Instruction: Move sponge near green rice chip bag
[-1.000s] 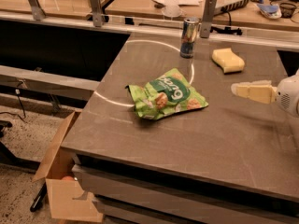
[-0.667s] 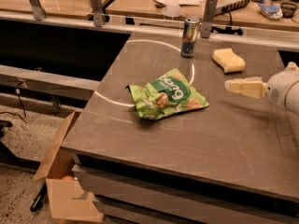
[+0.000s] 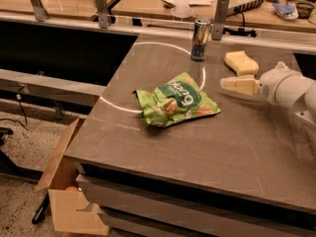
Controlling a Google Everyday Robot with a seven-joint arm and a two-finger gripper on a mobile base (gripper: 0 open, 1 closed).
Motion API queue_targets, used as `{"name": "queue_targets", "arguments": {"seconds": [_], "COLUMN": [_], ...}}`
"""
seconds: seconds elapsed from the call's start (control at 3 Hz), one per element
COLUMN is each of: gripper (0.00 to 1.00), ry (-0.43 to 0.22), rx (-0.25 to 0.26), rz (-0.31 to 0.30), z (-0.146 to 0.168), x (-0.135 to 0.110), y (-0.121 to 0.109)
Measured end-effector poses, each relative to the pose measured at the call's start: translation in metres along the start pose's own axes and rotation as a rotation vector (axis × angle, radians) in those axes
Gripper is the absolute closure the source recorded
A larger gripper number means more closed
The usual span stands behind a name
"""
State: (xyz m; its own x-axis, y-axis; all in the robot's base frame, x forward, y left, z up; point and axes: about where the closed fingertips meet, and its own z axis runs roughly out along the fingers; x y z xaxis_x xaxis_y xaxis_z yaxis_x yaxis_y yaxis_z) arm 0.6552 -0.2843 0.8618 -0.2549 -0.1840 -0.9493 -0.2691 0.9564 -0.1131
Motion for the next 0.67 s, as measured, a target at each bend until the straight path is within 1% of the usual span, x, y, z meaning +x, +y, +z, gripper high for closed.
{"name": "queue_targets", "arguments": {"seconds": [0.33, 0.67], "gripper": [0.00, 0.00], "ry": [-0.018, -0.018], "rx": [-0.016, -0.002], "rz": [0.014, 0.039], "z": [0.025, 0.040], "x": [-0.004, -0.001], "y": [0.003, -0.001]}}
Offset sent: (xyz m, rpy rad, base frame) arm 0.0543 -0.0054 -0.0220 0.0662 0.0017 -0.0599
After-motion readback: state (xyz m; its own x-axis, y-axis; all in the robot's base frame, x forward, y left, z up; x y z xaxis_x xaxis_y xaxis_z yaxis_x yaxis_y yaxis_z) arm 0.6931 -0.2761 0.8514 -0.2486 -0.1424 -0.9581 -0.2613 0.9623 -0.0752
